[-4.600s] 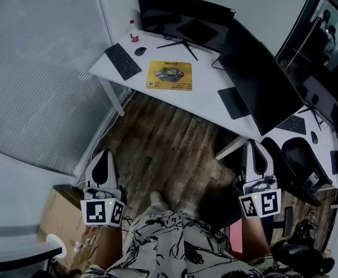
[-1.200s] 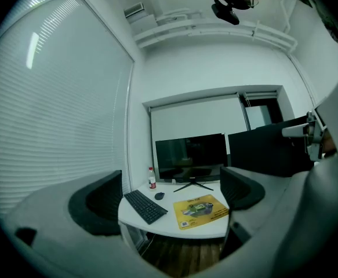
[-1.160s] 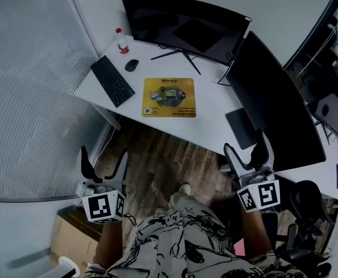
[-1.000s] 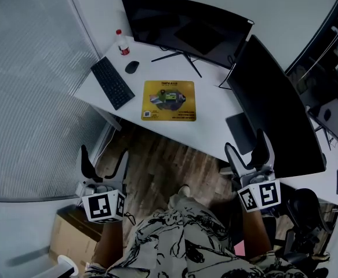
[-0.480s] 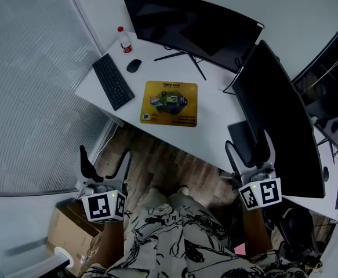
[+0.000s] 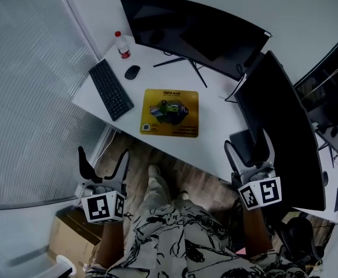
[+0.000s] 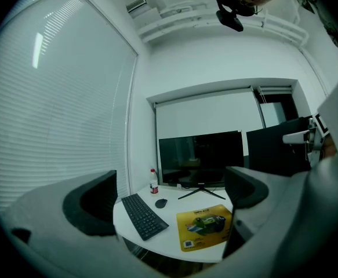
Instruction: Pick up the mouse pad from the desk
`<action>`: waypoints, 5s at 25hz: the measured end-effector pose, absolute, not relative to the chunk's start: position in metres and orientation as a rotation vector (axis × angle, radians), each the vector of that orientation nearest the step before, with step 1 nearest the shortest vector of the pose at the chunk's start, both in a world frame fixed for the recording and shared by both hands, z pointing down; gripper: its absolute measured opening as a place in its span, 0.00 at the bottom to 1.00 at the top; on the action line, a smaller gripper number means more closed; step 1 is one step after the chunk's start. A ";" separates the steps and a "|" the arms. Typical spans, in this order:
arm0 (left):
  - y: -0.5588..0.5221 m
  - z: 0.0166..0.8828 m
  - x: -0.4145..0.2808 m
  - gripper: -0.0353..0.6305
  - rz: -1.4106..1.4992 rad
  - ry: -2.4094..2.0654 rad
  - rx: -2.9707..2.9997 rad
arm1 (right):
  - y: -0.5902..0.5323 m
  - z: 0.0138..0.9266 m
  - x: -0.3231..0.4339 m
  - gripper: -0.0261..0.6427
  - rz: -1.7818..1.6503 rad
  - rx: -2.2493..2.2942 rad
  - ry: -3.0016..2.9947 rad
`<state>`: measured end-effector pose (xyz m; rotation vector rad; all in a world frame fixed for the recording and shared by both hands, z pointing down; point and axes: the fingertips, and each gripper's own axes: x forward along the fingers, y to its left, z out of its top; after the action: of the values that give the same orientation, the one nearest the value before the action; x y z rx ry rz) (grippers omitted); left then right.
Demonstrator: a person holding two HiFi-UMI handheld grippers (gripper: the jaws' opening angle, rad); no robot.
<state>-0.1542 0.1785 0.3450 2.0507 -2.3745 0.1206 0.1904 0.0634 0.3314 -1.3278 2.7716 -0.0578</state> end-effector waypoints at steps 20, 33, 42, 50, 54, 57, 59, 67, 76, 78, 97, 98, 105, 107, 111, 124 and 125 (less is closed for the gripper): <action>-0.008 0.346 -0.234 0.96 0.134 -2.156 2.263 | -0.060 0.315 0.119 0.75 -0.010 -1.575 2.693; -0.065 0.415 -0.230 0.95 0.232 -1.911 2.198 | -0.099 0.385 0.114 0.75 -0.287 -1.761 2.731; -0.073 0.530 -0.198 0.95 0.334 -1.759 1.976 | -0.143 0.492 0.109 0.75 -0.570 -1.750 2.923; -0.075 0.613 -0.167 0.95 0.392 -1.630 1.827 | -0.150 0.590 0.091 0.74 -0.838 -1.646 3.098; -0.079 0.644 -0.157 0.91 0.428 -1.593 1.763 | -0.156 0.621 0.081 0.70 -0.921 -1.616 3.138; -0.084 0.663 -0.151 0.89 0.470 -1.568 1.747 | -0.158 0.643 0.077 0.65 -1.003 -1.606 3.157; -0.087 0.674 -0.148 0.87 0.518 -1.554 1.749 | -0.160 0.659 0.077 0.60 -1.072 -1.624 3.150; -0.095 0.697 -0.155 0.69 0.583 -1.578 1.656 | -0.163 0.693 0.082 0.41 -1.242 -1.705 3.088; -0.096 0.707 -0.169 0.47 0.651 -1.635 1.588 | -0.162 0.707 0.077 0.33 -1.201 -1.756 3.141; -0.097 0.708 -0.171 0.44 0.694 -1.649 1.588 | -0.161 0.707 0.077 0.31 -1.157 -1.783 3.172; -0.101 0.706 -0.153 0.23 0.773 -1.607 1.662 | -0.156 0.706 0.067 0.19 -1.082 -1.861 3.181; -0.100 0.706 -0.151 0.22 0.785 -1.608 1.668 | -0.155 0.706 0.066 0.16 -1.065 -1.855 3.191; -0.099 0.705 -0.152 0.21 0.769 -1.577 1.676 | -0.154 0.704 0.065 0.14 -1.105 -1.818 3.181; -0.099 0.703 -0.152 0.20 0.733 -1.576 1.676 | -0.154 0.701 0.064 0.13 -1.102 -1.803 3.174; -0.101 0.687 -0.148 0.18 0.677 -1.584 1.730 | -0.152 0.686 0.063 0.13 -1.042 -1.769 3.173; -0.132 0.595 -0.144 0.17 0.510 -1.692 1.992 | -0.174 0.606 0.072 0.13 -0.745 -1.805 3.006; -0.133 0.587 -0.144 0.17 0.493 -1.696 2.009 | -0.175 0.598 0.075 0.13 -0.725 -1.812 2.985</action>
<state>-0.1439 -0.1334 0.5875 2.0094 -1.6961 0.4925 0.0745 -0.1749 0.5977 -1.8116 2.9853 -0.7253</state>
